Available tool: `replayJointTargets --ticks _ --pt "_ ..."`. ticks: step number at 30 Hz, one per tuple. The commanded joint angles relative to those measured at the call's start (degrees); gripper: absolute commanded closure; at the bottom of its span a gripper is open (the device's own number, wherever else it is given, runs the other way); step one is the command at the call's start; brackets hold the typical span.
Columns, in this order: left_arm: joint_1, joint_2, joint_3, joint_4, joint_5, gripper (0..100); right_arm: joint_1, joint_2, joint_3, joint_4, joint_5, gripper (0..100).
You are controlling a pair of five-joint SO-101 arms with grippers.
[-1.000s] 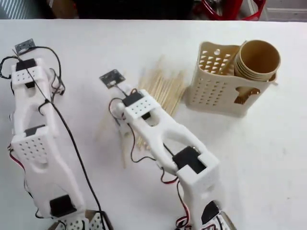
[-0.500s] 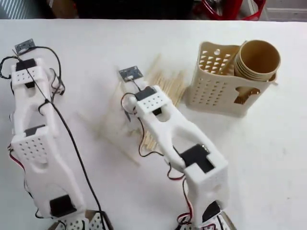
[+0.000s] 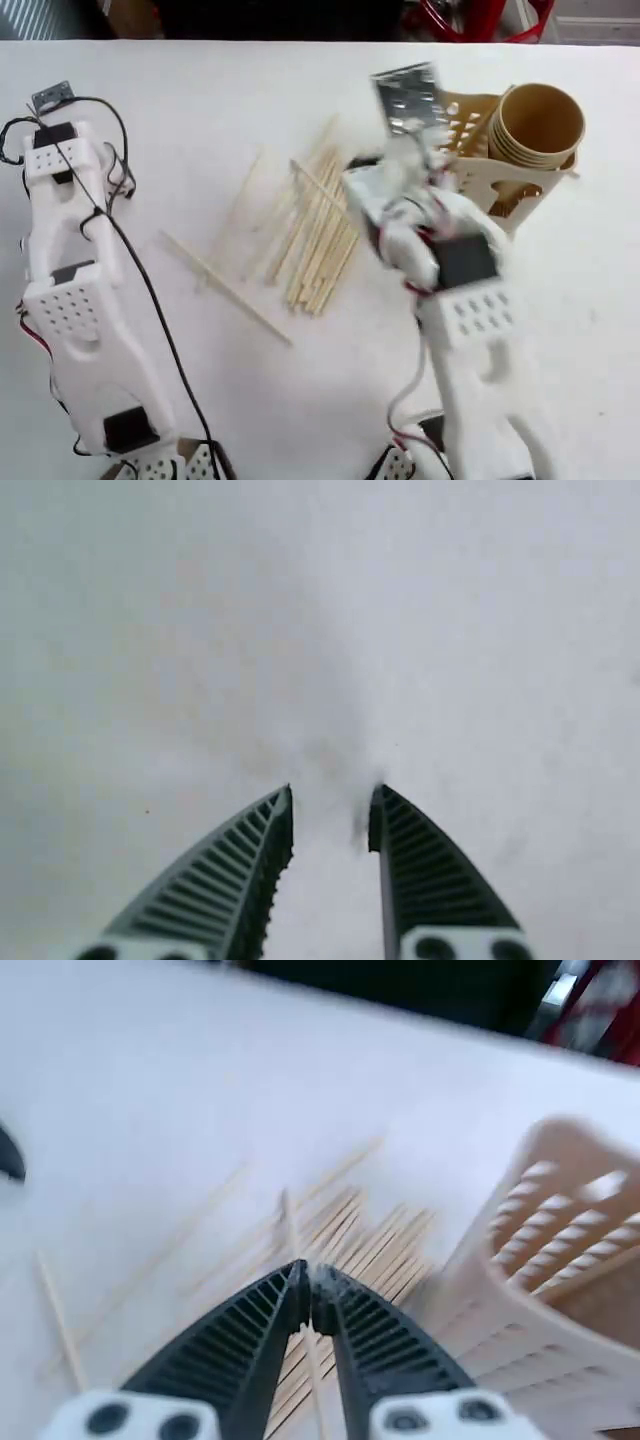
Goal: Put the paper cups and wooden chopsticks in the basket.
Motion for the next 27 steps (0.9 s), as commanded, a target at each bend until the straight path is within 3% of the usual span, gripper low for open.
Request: replayJointTargets --ticks 1,5,9,14,27 --pt "0.4 -0.4 0.0 -0.7 0.4 86 10.4 -11.9 -1.1 -2.9 3.9 98.1" --pt "0.4 -0.4 0.0 -0.9 0.4 86 13.7 -11.6 -0.3 -0.8 5.2 97.8" --pt "0.5 -0.4 0.0 -1.0 0.4 86 2.9 -6.5 0.0 6.6 12.7 88.8" --pt "0.4 -0.4 0.0 -0.7 0.4 86 -6.7 6.4 0.3 10.0 15.5 83.7" --pt "0.5 -0.4 0.0 -0.9 0.4 86 -11.3 36.2 -0.1 -3.1 19.4 83.5"
